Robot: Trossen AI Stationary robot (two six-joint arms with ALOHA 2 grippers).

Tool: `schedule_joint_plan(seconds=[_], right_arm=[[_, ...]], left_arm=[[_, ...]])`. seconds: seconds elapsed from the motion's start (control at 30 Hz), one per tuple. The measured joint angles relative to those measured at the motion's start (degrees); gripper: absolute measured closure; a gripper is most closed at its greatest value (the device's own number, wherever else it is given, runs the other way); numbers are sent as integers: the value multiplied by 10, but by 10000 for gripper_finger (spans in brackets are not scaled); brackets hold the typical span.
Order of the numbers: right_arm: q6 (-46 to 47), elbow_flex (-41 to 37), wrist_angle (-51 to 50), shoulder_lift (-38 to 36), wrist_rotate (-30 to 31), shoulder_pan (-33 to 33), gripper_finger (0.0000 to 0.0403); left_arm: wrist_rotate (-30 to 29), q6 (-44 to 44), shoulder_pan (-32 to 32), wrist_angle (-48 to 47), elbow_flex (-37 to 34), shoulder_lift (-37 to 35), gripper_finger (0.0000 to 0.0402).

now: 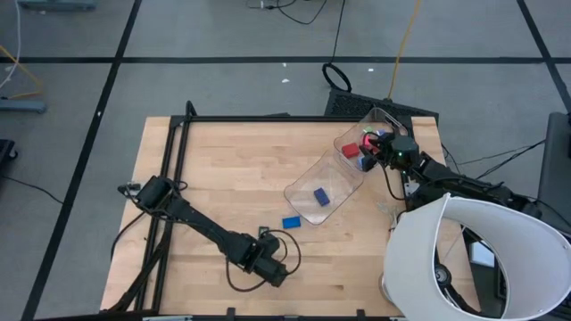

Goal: Pick & Place Office items
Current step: Put the black digital timer into the left transparent bin

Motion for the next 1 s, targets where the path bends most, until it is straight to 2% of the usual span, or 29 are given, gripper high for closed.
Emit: schedule_joint_plan(seconds=[0.23,0.4,0.67,1.0], right_arm=[[0,0,0,0,0,0,190],[0,0,0,0,0,0,190],[0,0,0,0,0,0,190],[0,0,0,0,-1,0,190]], left_arm=[[1,-41,10,-47,0,0,181],[2,-80,9,-97,0,0,147],[-8,-107,19,-101,0,0,101],[-50,-146,48,-103,0,0,98]])
